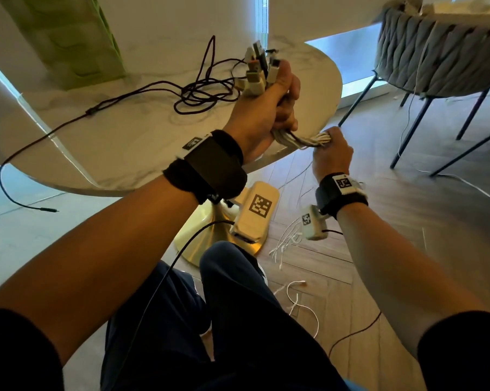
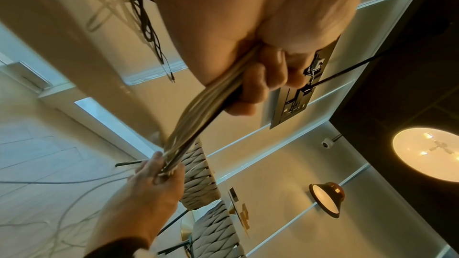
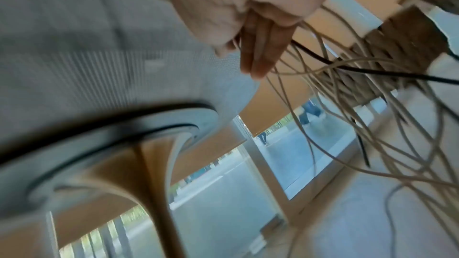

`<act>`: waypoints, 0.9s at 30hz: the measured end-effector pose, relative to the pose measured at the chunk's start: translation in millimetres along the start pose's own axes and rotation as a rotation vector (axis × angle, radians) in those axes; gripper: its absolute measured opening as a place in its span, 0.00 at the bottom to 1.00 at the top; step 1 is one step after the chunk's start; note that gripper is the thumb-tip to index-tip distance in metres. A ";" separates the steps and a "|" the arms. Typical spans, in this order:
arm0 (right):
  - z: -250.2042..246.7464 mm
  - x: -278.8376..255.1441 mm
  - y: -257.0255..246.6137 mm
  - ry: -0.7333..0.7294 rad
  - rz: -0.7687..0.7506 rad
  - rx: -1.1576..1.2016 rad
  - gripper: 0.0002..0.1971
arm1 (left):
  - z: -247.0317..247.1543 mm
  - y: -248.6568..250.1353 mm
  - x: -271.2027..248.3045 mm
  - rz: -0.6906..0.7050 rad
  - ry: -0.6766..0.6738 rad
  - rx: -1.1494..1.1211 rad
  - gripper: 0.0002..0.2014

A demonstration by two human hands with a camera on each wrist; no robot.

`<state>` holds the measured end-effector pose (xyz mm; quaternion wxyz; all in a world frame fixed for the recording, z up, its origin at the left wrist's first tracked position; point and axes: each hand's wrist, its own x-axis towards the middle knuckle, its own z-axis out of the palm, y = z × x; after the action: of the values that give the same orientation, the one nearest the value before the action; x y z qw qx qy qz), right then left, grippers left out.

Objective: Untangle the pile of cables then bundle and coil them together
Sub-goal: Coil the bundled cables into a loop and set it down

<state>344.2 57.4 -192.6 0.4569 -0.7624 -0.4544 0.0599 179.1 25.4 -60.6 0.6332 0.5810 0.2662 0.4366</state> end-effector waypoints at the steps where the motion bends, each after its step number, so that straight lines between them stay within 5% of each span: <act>1: -3.8 -0.9 3.9 0.024 -0.070 -0.019 0.07 | 1.3 3.3 1.8 0.007 -0.009 0.002 0.21; 4: 0.4 -1.0 15.8 -0.171 -0.099 -0.063 0.07 | 3.3 5.4 5.3 0.000 -0.030 0.029 0.22; 7: -2.6 -8.4 14.9 -0.878 0.212 -0.016 0.08 | 4.1 -1.7 5.6 -0.033 -0.028 0.079 0.22; 9: -12.2 -14.6 10.3 -1.139 0.313 -0.079 0.14 | 1.4 -4.8 4.5 -0.068 -0.007 0.087 0.21; 12: -19.4 -13.9 3.9 -1.133 0.201 -0.273 0.30 | -5.9 -5.2 2.6 -0.113 0.034 0.067 0.22; 14: -29.5 -10.0 -9.2 -1.116 0.190 -0.321 0.32 | -10.3 -5.4 1.6 -0.144 0.056 0.052 0.24; 20: -83.3 -8.3 -82.1 -0.979 -0.066 -0.248 0.08 | -18.1 -7.5 -6.7 -0.225 0.040 0.032 0.25; 27: -102.5 -22.3 -137.0 -0.644 -0.351 0.405 0.16 | -19.6 -10.8 -22.6 -0.234 0.005 0.105 0.15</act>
<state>295.7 -1.8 -38.0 0.4354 -0.5104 -0.6761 0.3047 154.3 16.4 -78.5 0.6481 0.5772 0.3561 0.3465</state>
